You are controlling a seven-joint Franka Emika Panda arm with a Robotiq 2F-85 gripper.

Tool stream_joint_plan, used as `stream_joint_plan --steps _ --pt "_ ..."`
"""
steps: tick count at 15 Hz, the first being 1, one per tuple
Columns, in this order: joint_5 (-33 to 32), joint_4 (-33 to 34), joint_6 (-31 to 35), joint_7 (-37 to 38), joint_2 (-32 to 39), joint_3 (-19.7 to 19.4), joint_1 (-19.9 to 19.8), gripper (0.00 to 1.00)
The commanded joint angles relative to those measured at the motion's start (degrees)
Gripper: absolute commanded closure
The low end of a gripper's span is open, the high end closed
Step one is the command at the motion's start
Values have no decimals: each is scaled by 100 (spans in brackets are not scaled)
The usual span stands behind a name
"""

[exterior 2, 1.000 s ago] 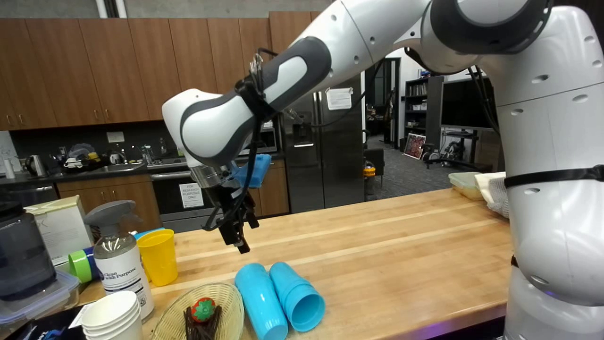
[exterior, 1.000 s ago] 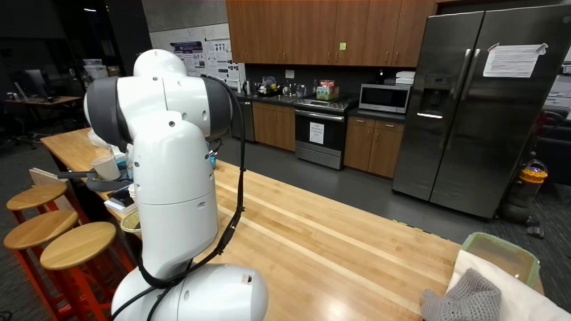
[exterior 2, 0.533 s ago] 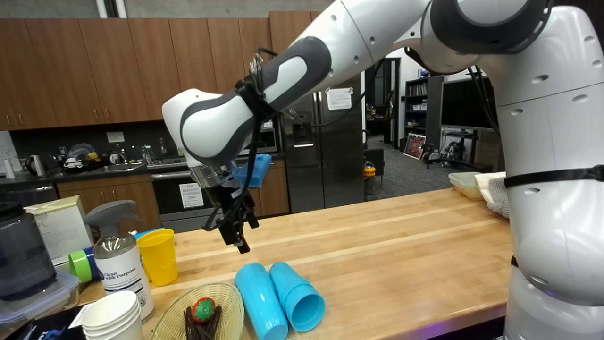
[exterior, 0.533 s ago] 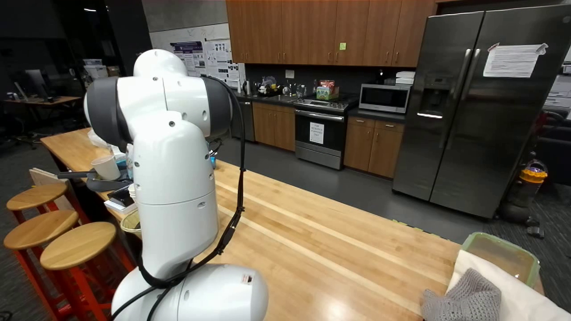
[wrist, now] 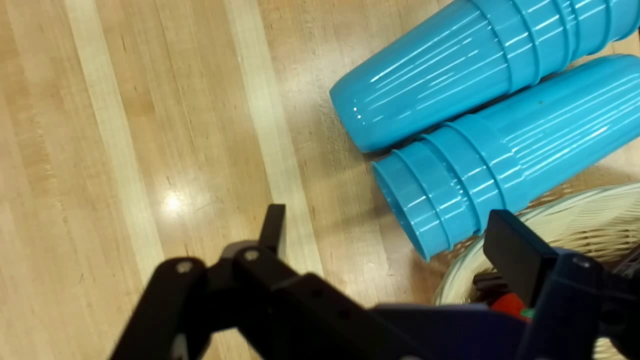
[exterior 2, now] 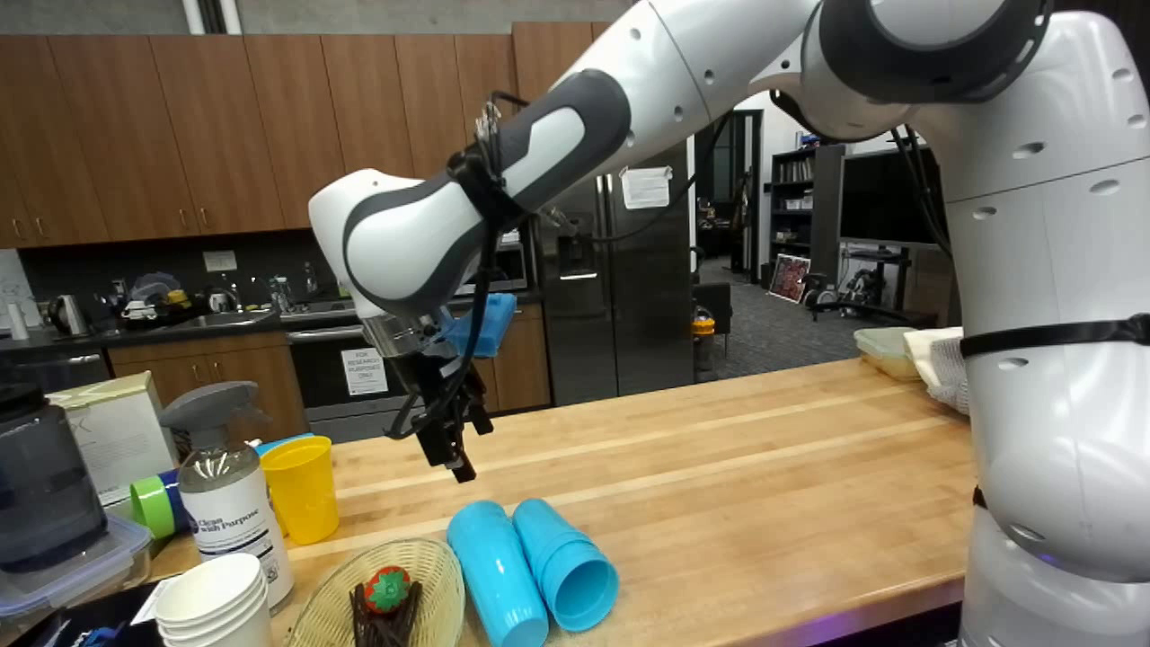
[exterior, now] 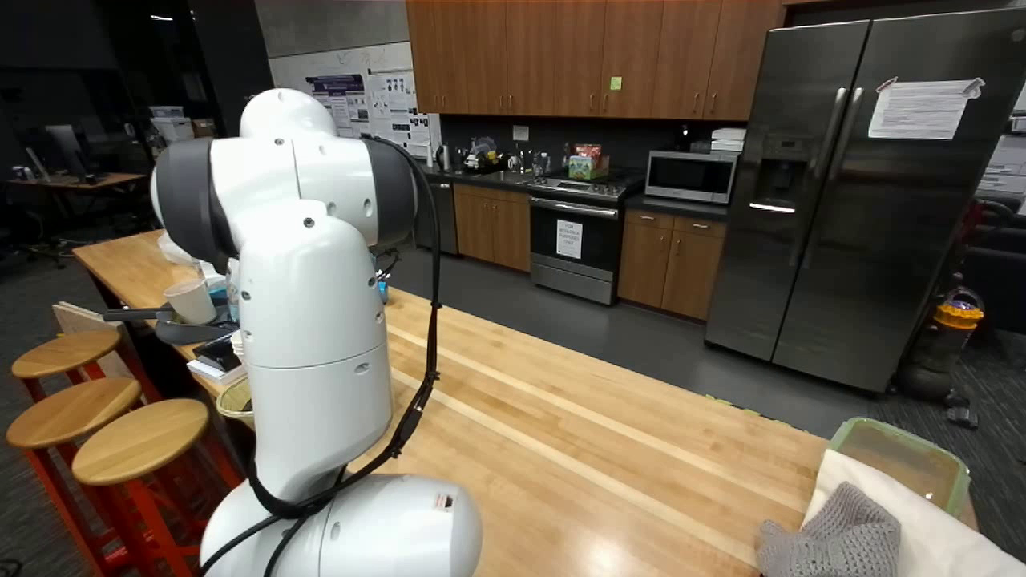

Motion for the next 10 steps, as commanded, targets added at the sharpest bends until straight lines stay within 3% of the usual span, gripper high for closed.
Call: stream_joint_plan --steps 1,10 --pt "3 23 -16 -6 8 -37 36 0" --pt "-41 56 12 -1 54 -44 44 0"
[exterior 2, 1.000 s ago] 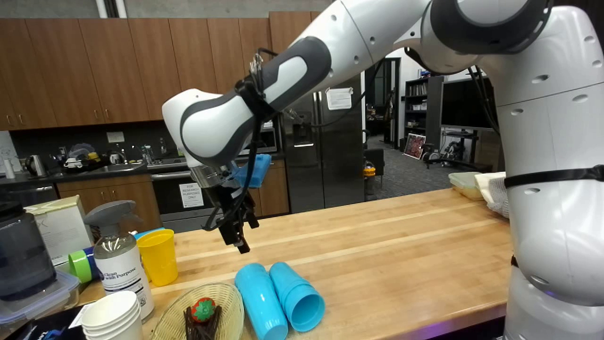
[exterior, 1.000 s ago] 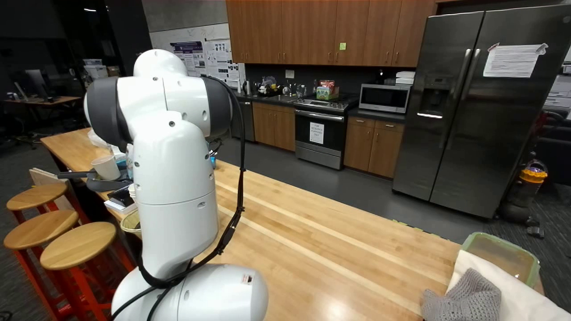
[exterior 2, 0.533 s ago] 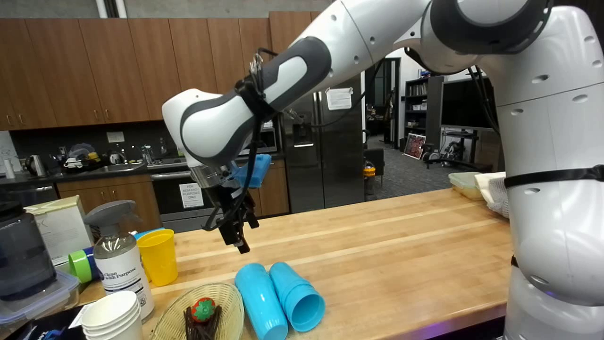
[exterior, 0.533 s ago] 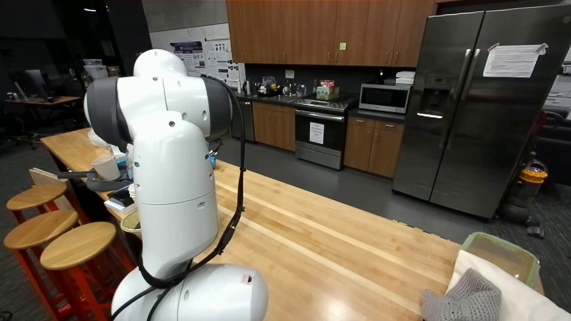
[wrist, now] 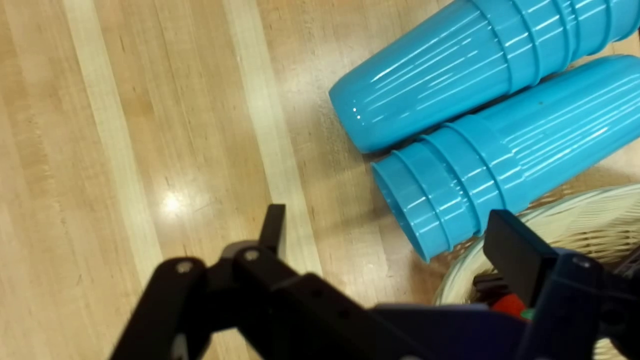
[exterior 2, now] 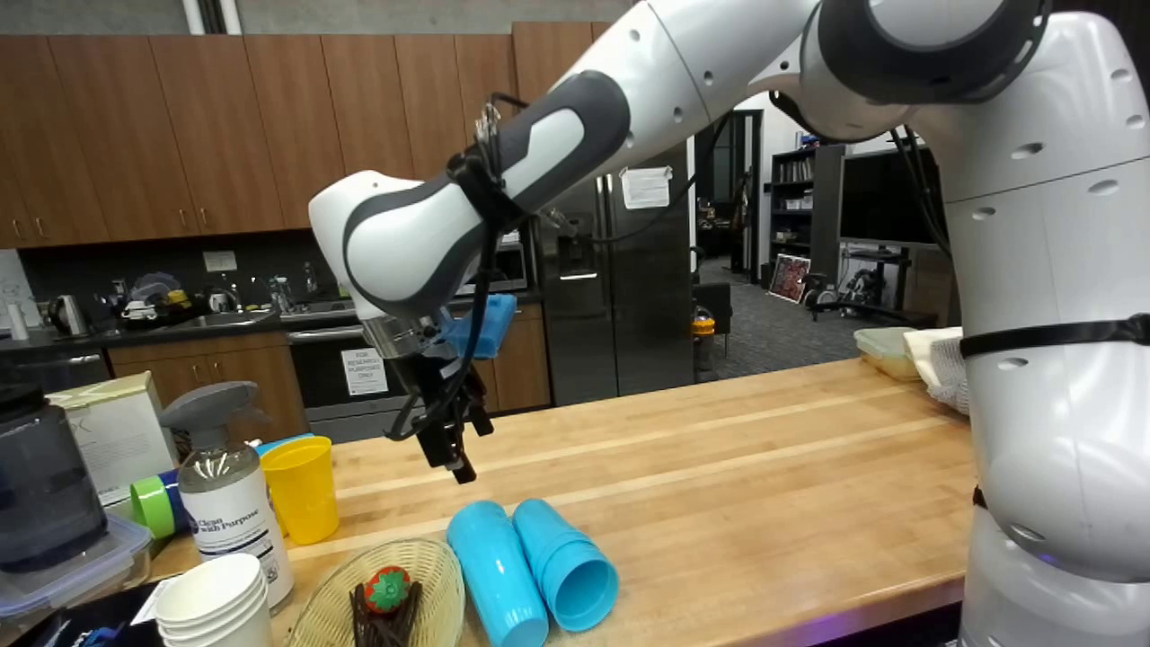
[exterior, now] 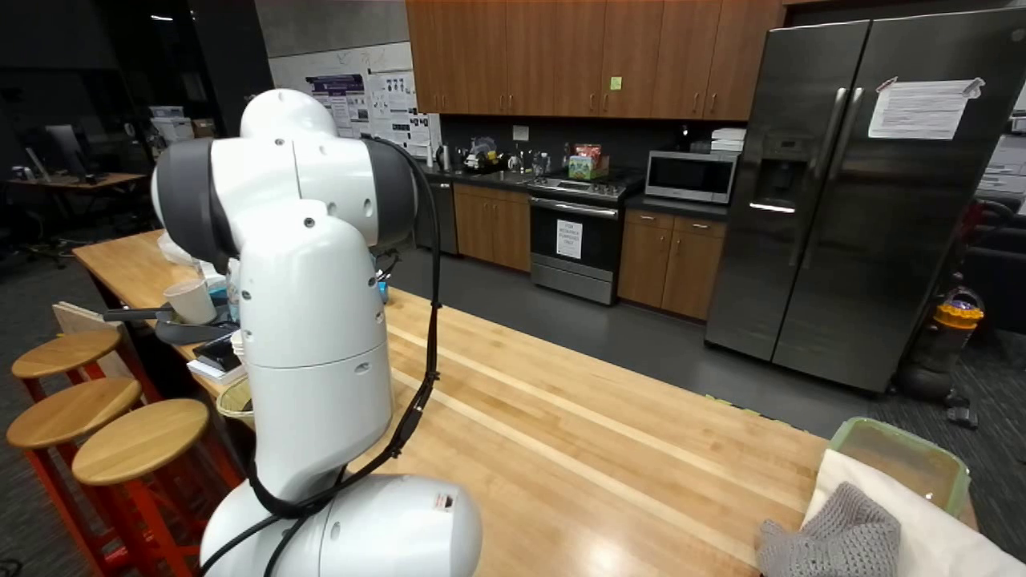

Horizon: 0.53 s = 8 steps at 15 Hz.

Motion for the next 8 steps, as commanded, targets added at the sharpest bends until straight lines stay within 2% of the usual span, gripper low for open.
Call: stream_joint_plan --steps 1,5,8 --pt "-57 56 45 13 49 -49 45 0" --pt "-106 42 262 22 106 -71 46 0" --pt "6 166 340 -271 382 -44 45 0"
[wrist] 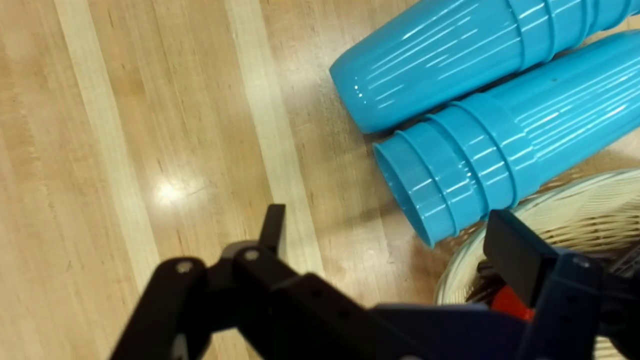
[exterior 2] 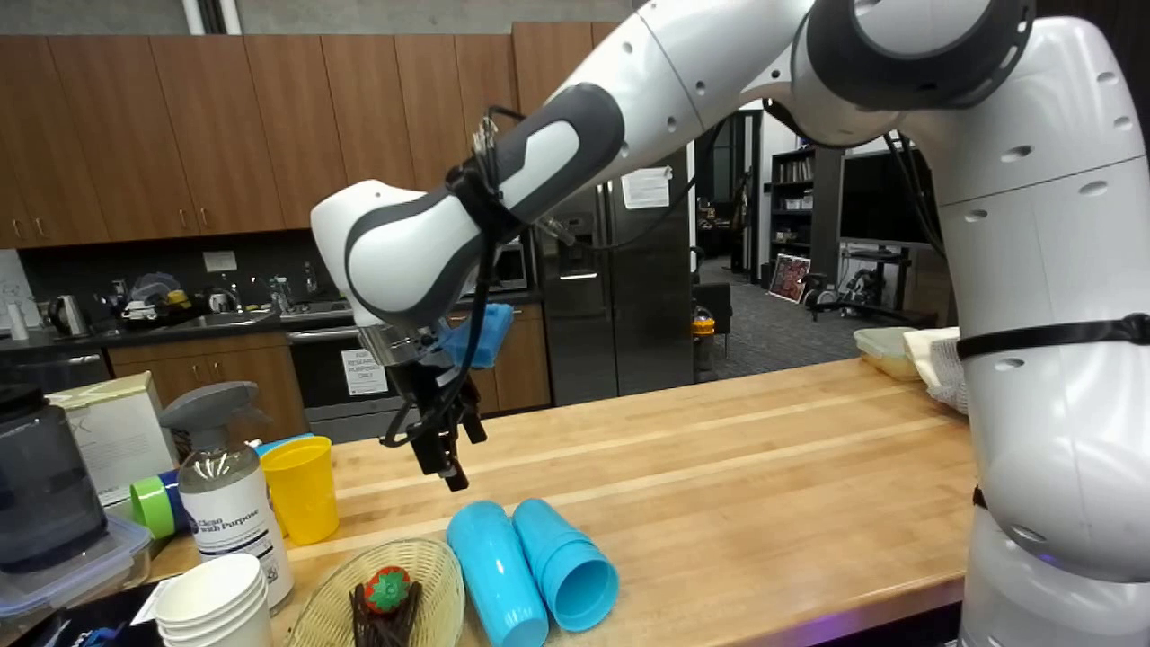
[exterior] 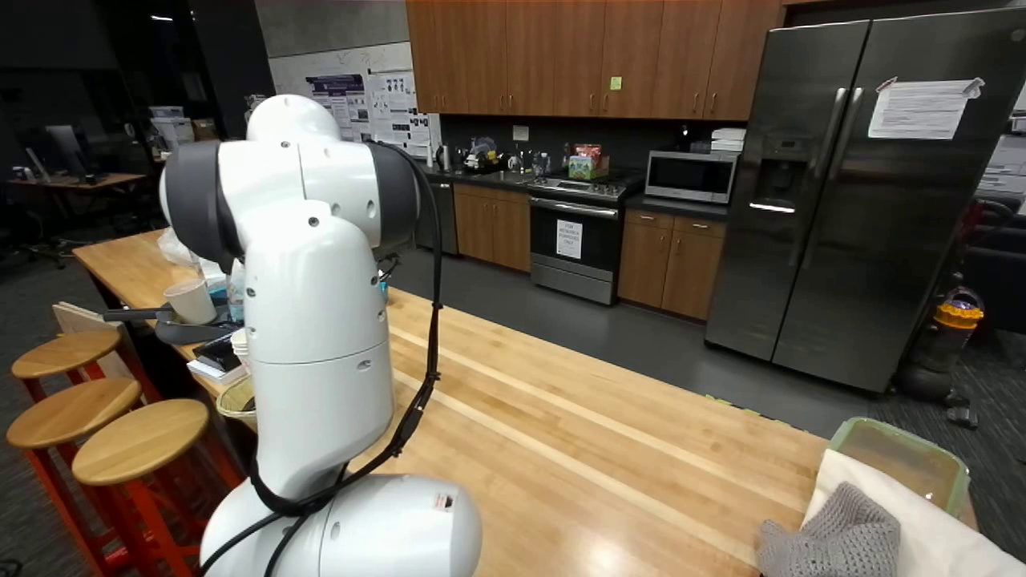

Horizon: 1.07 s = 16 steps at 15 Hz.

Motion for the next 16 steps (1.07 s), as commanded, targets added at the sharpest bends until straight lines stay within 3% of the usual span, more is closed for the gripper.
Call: stream_joint_plan --steps 1,10,11,13,16 --pt "57 211 47 -378 362 -19 43 0" --pt "184 530 -14 -1049 1052 -52 57 0" --pt "210 511 17 -1084 1059 -53 46 25" --pt "228 498 35 -1117 1070 -59 33 31" --pt "228 454 42 -1086 1038 -84 33 54"
